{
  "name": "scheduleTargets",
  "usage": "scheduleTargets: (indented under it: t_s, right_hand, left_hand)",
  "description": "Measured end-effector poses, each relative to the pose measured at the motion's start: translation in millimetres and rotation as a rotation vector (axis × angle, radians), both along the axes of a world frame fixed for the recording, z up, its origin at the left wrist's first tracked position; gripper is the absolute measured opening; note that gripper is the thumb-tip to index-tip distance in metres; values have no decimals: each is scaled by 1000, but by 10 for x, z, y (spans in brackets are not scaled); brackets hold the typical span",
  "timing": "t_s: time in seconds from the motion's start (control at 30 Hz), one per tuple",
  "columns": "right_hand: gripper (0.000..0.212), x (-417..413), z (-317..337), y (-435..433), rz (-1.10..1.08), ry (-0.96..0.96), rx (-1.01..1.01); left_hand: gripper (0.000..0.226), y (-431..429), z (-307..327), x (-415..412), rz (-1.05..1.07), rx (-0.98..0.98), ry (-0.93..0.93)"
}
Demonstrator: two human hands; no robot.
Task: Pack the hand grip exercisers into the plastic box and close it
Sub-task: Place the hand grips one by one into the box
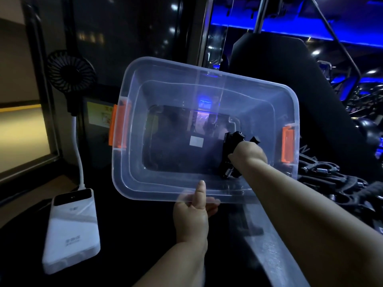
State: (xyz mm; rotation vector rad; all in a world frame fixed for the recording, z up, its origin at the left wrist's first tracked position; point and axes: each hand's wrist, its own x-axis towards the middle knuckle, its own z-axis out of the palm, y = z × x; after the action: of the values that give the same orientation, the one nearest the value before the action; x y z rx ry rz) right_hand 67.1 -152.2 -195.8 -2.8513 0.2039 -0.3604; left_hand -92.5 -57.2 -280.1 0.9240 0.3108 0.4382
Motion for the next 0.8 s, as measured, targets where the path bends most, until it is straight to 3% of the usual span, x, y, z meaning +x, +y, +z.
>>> scheduleTargets:
  t_s: [0.33,0.53,0.63,0.8]
  right_hand:
    - [53,-20,42,-129,74,-31,-247]
    - [40,-184,73,-196,273,-266,-392]
    - [37,-150,17,-189,500,-339,-633]
    - [43,-11,-39,-222,610,-160,-963]
  left_hand:
    - [26,2,2,-8,13,7,-7]
    - [28,0,-3,-16,12,26,-17]
    - [27,-5,-3,-13,18,24,-13]
    - [27,-5,-16,2,23,38,-11]
